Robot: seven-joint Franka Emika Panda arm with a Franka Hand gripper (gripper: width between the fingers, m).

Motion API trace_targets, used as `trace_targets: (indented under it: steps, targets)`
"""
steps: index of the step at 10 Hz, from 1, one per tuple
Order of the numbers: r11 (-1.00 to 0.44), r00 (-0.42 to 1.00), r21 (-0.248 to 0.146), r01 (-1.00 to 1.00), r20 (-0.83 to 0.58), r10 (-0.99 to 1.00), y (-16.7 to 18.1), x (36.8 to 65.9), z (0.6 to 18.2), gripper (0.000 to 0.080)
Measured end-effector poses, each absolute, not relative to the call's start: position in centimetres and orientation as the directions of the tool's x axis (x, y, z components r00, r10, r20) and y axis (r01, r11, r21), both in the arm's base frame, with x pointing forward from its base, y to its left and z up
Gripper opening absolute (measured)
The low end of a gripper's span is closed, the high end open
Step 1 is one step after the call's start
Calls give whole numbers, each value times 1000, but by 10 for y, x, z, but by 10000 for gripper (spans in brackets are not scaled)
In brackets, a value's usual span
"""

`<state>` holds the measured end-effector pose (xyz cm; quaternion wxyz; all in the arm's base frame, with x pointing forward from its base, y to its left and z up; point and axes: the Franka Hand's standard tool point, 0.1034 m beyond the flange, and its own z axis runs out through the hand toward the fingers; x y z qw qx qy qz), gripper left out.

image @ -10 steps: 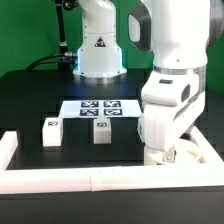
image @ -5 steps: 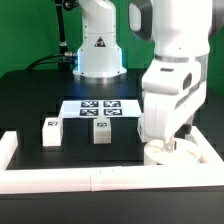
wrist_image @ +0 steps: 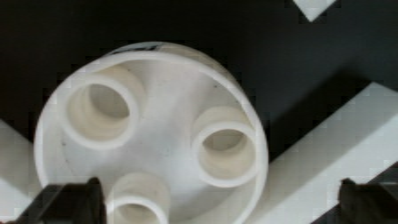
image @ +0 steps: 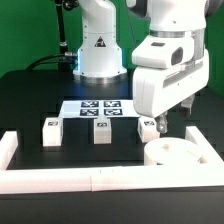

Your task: Assemble stool

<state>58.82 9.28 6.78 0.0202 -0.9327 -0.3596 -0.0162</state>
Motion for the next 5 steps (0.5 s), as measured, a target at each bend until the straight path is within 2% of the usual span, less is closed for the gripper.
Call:
trace_targets:
  steps: [3,5]
  targets:
    - [-856,857,-41,515,35,514,95,586,65,649]
    - [-942,943,-57,331,-8,332,100,569,50,649]
